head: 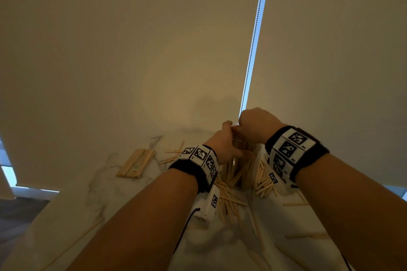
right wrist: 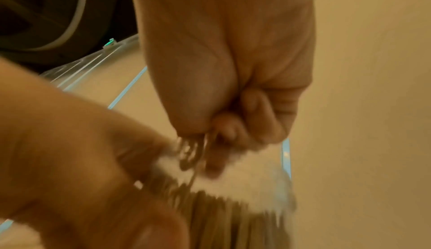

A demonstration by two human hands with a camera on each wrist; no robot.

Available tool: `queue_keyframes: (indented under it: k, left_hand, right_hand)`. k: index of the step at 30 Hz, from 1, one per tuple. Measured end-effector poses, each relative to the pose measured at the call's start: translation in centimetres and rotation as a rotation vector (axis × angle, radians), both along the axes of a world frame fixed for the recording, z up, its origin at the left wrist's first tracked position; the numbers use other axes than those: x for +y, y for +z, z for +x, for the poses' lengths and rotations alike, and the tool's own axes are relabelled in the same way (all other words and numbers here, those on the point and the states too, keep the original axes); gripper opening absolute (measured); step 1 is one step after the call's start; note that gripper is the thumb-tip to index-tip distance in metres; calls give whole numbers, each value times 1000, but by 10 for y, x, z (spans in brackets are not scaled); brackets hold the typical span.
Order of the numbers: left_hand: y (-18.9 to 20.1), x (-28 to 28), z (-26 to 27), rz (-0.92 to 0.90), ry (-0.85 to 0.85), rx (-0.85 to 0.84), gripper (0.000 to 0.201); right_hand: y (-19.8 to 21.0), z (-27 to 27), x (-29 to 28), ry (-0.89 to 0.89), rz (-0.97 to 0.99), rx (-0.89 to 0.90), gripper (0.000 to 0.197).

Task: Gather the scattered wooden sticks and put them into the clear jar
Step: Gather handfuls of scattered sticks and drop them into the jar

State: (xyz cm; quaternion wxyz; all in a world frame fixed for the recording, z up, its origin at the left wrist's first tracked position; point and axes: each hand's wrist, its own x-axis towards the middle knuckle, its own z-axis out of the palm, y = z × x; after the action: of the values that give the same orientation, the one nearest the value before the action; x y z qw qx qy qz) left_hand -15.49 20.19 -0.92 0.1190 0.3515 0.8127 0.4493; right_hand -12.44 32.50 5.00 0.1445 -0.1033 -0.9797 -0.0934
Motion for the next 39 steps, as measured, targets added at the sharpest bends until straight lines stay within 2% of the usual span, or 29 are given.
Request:
queue_keyframes:
  k: [4, 8, 13, 15, 17, 18, 20, 22, 23, 26, 29, 31, 32, 34, 35, 37, 39]
  left_hand:
    - [-1, 0, 0, 4, 13, 2, 116]
    - [-3, 0, -3, 7, 2, 34, 109]
    - [-6, 1, -5, -22, 20, 45, 114]
    - [-4, 0, -2, -29, 22, 47, 116]
    - [-3, -1, -1, -36, 30, 45, 118]
    - [-3, -1, 0, -37, 32, 42, 118]
    - [-4, 0, -1, -34, 31, 31, 118]
    - [-5, 0, -1, -23, 32, 25, 119]
    - [-6, 0, -1, -9, 37, 25, 120]
    - [-4, -5, 3, -21, 41, 35, 132]
    - [-5, -16, 5, -271, -4, 70, 143]
    - [-8, -24, 2, -507, 32, 124, 129]
    - [-11, -27, 0, -628, 44, 179, 112]
    - [-22, -28, -6, -804, 50, 273, 63]
    - [-28, -27, -9, -857, 45, 295, 53]
    - [-40, -25, -13, -929, 46, 284, 61]
    - [-52, -23, -19, -952, 57, 242, 85]
  right_hand:
    - [-8, 1, 0, 51, -50, 106, 28]
    - [5, 8, 5, 100, -259, 253, 34]
    - [15, 12, 0, 149, -647, 136, 12]
    - [13, 12, -2, 138, -600, 233, 14]
    - [8, 12, -2, 95, -414, 316, 17]
    - [5, 12, -2, 77, -323, 304, 14]
    - [-2, 11, -1, 68, -239, 166, 9]
    - [-6, 12, 1, 85, -284, 35, 22]
    - [-5, 16, 2, 99, -334, 33, 29]
    - [4, 33, 8, 136, -527, 234, 35]
    - [5, 48, 32, 18, -657, 432, 33]
    - [-5, 51, 58, -142, -623, 337, 34]
    - [-14, 51, 68, -228, -592, 211, 36]
    - [-35, 50, 80, -374, -499, -95, 45]
    - [-45, 50, 82, -423, -439, -228, 51]
    - [-61, 48, 84, -469, -338, -375, 63]
    - [-72, 45, 85, -488, -320, -446, 72]
